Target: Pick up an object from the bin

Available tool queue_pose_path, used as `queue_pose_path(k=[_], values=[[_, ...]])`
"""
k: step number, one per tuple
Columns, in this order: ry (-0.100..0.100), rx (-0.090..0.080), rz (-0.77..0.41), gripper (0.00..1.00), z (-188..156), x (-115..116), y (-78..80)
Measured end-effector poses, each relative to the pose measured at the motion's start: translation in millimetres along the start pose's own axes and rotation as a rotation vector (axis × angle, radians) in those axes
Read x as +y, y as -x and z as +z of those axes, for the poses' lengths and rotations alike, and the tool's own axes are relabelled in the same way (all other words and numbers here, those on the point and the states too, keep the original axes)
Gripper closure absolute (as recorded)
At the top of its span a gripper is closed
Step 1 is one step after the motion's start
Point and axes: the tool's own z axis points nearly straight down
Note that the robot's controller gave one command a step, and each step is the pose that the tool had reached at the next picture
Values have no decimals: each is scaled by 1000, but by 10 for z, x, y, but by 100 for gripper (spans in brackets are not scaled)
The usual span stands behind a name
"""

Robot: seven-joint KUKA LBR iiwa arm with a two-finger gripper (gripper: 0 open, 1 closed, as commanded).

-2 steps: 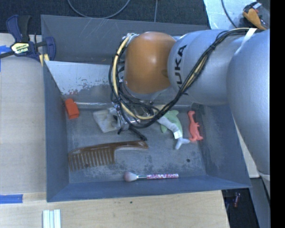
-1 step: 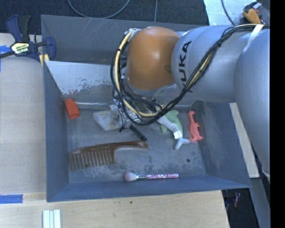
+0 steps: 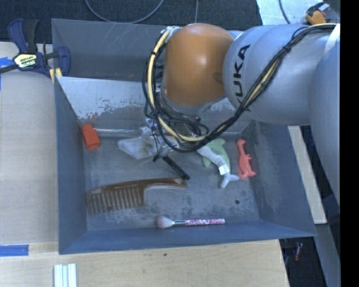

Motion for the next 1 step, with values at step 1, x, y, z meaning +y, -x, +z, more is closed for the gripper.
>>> queue_pose_path(k=[1], values=[[-2,-7,2,100,-242,-8,17]])
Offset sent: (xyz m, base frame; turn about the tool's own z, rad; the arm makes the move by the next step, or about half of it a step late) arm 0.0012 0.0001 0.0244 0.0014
